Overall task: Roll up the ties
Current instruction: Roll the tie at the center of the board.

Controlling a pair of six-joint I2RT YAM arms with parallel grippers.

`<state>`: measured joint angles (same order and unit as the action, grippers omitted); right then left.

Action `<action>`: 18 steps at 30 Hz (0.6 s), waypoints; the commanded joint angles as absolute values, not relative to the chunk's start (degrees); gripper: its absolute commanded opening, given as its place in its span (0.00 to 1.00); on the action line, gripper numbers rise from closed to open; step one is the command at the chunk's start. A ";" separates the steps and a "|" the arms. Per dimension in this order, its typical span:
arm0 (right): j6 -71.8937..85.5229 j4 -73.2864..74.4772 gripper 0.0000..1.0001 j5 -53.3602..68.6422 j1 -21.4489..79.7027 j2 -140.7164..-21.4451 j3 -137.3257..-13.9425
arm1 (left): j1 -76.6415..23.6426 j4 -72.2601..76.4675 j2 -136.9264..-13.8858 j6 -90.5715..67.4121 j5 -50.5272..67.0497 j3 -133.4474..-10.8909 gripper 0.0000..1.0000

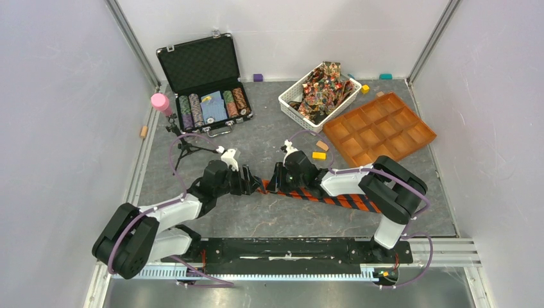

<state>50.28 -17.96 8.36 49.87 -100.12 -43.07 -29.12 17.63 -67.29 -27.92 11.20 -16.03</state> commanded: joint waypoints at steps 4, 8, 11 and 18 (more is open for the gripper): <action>48.78 -16.31 0.30 8.09 49.52 -101.60 -44.81 | -29.42 22.96 -69.19 -23.47 14.46 -17.72 0.66; 48.61 -16.12 0.30 8.32 49.38 -101.85 -45.17 | -29.42 24.87 -69.44 -24.63 16.20 -16.34 0.65; 48.60 -16.01 0.30 8.25 49.35 -101.93 -45.12 | -29.39 25.75 -69.78 -25.07 17.19 -15.74 0.65; 48.52 -16.05 0.30 8.49 49.22 -102.04 -45.15 | -29.43 26.34 -72.23 -25.70 18.71 -15.91 0.59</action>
<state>49.67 -17.87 9.17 49.60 -100.90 -43.94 -29.12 23.00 -70.91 -26.48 15.81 -16.10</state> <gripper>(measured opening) 0.301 0.620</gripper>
